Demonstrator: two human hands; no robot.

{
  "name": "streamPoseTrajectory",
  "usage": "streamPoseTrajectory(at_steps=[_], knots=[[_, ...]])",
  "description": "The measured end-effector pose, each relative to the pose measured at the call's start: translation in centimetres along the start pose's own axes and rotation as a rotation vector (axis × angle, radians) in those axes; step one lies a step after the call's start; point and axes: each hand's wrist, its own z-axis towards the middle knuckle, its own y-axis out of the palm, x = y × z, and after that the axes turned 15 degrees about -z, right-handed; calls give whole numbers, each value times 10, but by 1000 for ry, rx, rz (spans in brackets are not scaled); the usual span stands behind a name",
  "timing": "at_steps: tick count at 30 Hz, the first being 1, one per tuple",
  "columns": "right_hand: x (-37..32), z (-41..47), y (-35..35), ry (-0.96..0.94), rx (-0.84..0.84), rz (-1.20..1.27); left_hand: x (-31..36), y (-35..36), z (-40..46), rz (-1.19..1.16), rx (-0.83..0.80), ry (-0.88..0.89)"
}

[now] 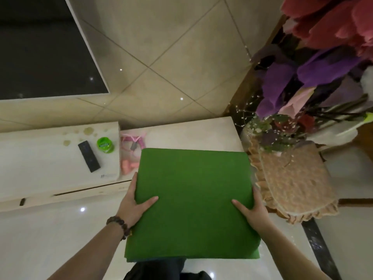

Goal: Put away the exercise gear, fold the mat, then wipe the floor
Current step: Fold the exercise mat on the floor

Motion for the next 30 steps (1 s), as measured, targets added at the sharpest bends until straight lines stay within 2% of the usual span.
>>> streamPoseTrajectory(at_steps=[5,12,18,24,27,30], knots=[[-17,70,-14,-27,-92,-27,12,24,59,18,50,-40],[-36,188,-25,-21,-75,-72,11,64,163,34,80,-53],[-11,340,-8,-11,-136,-136,-33,112,286,76,139,-64],[0,473,14,-116,-41,-171,-80,146,405,33,183,14],[20,519,31,-170,-66,-179,-100,151,443,11,152,-33],[38,534,50,-114,-131,-206,-126,153,456,55,137,-96]])
